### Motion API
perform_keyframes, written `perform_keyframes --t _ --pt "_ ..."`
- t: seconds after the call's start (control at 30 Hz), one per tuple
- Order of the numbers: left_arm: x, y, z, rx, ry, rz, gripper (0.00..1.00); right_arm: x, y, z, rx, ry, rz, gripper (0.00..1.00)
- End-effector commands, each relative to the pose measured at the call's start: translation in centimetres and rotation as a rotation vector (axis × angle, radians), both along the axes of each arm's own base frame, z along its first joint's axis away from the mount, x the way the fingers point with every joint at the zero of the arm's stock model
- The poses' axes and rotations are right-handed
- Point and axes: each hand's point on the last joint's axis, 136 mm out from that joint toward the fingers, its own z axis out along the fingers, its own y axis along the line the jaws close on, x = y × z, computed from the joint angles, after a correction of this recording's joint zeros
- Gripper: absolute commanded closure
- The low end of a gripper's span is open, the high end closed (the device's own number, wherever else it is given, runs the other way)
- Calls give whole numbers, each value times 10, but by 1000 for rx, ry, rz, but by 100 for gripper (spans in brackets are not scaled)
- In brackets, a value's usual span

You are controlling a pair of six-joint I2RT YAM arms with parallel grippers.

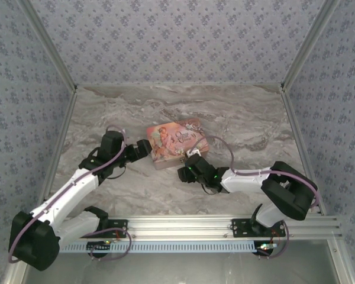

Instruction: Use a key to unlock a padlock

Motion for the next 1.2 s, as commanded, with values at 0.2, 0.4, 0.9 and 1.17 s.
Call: perform_keyframes --t 0.2,0.4,0.9,1.17 --pt "-1 3 0 -27 5 5 0 19 0 -2 -37 -50 -80 49" --pt "-1 5 -5 -27 16 10 1 23 4 -1 -43 -73 -58 60" --pt "0 5 -9 -32 28 10 1 20 3 2 -30 -96 -23 94" --pt "-1 4 -9 -37 33 10 1 16 3 5 95 -86 7 99"
